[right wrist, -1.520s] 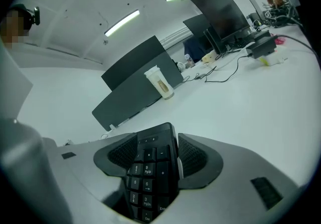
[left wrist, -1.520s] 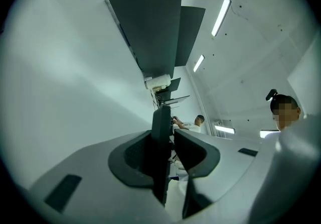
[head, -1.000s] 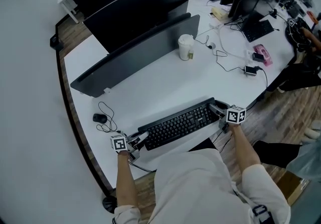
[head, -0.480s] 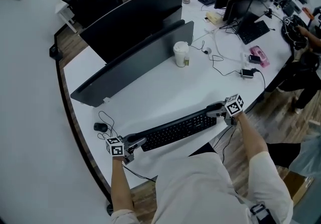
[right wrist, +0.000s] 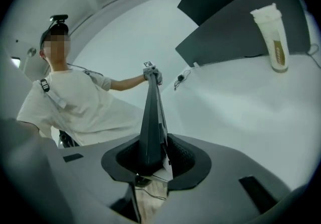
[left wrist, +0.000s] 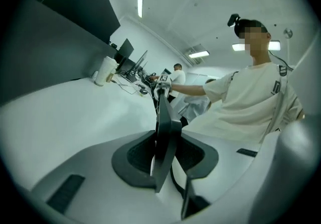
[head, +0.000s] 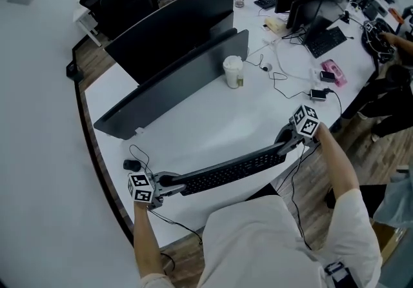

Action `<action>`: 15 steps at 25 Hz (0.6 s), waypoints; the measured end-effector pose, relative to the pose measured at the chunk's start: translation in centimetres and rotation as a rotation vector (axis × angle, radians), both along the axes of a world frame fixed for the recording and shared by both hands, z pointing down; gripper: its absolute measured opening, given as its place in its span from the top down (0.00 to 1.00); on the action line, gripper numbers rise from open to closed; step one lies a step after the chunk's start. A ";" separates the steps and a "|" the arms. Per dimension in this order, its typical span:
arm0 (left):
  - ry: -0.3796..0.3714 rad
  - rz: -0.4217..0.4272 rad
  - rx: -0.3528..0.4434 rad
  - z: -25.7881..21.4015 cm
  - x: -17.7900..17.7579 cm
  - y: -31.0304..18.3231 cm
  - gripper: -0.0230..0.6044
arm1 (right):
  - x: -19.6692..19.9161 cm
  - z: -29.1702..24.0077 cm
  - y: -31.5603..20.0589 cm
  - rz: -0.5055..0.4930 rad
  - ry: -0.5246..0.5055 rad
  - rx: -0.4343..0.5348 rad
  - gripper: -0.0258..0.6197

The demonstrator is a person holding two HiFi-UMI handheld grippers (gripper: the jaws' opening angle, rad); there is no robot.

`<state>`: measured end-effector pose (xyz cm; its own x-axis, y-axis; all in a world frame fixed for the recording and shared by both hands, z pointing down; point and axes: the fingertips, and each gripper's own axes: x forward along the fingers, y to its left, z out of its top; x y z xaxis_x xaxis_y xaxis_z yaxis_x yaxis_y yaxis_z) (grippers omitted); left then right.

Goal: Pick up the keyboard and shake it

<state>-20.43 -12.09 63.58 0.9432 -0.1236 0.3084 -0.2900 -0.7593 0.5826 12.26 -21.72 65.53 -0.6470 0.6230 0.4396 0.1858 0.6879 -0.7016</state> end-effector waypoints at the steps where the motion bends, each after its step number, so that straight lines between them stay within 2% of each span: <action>1: -0.040 0.032 0.017 -0.1 0.3 0.2 0.78 | 0.2 -0.8 -0.1 -0.041 0.024 0.040 0.74; 5: -0.189 0.132 0.093 0.0 1.9 0.9 0.78 | 1.2 -3.3 -1.0 -0.175 0.139 0.218 0.75; 8: -0.293 0.165 0.131 1.0 2.8 0.8 0.78 | 1.8 -4.8 -1.6 -0.268 0.236 0.355 0.76; 11: -0.375 0.143 0.171 2.0 3.0 0.2 0.78 | 1.6 -6.2 -2.6 -0.319 0.305 0.512 0.77; 15: -0.426 0.057 0.260 2.1 3.0 -1.2 0.78 | 0.5 -8.8 -5.0 -0.348 0.384 0.710 0.76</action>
<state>-17.43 -13.26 65.69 0.7476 -0.1999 0.6333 -0.4148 -0.8852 0.2103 12.77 -26.74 56.74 -0.1988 0.2537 0.9466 0.3052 0.9339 -0.1862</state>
